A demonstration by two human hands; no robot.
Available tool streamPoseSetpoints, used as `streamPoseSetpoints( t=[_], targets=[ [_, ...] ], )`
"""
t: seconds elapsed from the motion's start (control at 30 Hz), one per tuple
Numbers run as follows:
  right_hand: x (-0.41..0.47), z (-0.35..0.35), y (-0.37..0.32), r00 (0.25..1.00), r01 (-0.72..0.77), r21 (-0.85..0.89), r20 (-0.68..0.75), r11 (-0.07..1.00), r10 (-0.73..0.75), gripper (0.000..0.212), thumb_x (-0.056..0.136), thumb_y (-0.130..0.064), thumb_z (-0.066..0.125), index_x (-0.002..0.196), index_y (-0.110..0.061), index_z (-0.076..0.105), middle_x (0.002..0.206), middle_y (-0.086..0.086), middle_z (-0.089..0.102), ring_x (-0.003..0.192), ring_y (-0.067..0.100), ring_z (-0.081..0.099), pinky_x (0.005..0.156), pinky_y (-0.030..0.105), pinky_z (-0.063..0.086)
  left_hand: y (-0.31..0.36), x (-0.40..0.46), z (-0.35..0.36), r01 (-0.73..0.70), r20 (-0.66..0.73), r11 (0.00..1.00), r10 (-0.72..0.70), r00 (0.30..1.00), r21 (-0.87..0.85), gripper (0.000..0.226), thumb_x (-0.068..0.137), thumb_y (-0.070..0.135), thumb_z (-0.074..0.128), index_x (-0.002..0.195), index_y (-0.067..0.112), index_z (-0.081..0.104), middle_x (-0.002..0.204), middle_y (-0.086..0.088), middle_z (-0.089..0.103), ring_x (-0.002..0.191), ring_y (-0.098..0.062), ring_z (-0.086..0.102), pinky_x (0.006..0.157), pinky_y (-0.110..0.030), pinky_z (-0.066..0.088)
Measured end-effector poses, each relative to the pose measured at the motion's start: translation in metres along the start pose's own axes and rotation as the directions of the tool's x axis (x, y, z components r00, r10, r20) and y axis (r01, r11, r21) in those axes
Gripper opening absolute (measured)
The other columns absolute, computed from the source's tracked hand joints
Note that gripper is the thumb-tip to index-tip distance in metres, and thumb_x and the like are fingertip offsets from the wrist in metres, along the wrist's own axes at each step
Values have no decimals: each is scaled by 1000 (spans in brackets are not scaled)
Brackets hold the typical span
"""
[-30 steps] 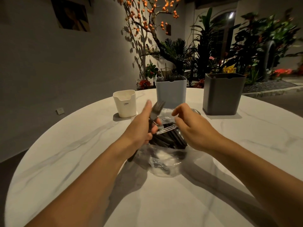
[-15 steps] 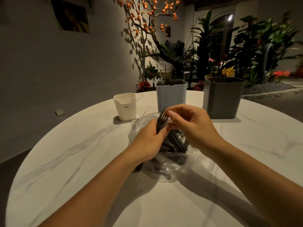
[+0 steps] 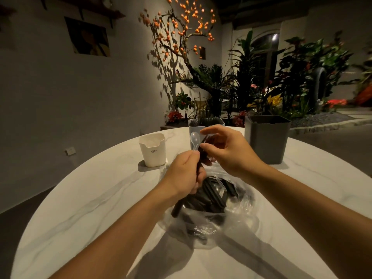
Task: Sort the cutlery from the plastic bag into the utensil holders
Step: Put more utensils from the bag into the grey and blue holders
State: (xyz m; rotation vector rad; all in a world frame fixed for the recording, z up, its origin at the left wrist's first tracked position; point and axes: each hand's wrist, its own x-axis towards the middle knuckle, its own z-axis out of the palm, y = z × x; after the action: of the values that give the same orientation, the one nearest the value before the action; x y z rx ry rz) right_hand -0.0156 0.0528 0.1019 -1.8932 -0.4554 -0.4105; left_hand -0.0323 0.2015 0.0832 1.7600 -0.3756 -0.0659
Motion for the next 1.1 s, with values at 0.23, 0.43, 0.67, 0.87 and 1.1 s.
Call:
streamPoseSetpoints(
  t=[0.23,0.43,0.67,0.87,1.1],
  targets=[
    [29,-7,-12,997,37,-68,-68,997,-42,18,89,-15,72,105,-18,64,93,-6,70,83,5,68,73,18,56,16,24,-10,-123,-90,992,120,989,-26,36,111,27,30,109,3,58,65,-2,51,50,-11,40,45,-22,33],
    [51,-17,-17,994,80,57,-81,995,-75,21,89,2,68,96,-18,69,89,-4,72,78,-1,68,74,16,53,25,47,-9,-185,-146,978,171,974,-91,29,110,23,35,109,7,60,71,-3,61,58,-13,52,52,-23,43],
    [89,-43,-29,977,145,-30,-155,989,-148,31,93,6,57,113,-17,62,103,-2,68,89,5,70,77,18,58,45,91,-30,-131,-254,990,140,957,52,36,110,24,30,102,13,64,74,-3,61,65,-11,55,62,-24,48],
    [126,-51,-24,914,280,-237,-231,930,-334,39,88,12,58,113,-18,58,100,-3,60,95,9,65,83,15,55,60,137,-30,-77,-110,995,69,992,-64,37,111,24,31,102,12,65,79,-4,76,79,-21,74,81,-37,59],
    [172,-55,-4,779,407,-525,-228,747,-584,33,94,1,58,125,-10,53,99,-1,62,92,17,66,75,35,61,63,182,-33,-92,-135,991,79,988,-97,34,111,22,31,102,15,63,90,-5,76,90,-23,73,84,-34,59]
  ],
)
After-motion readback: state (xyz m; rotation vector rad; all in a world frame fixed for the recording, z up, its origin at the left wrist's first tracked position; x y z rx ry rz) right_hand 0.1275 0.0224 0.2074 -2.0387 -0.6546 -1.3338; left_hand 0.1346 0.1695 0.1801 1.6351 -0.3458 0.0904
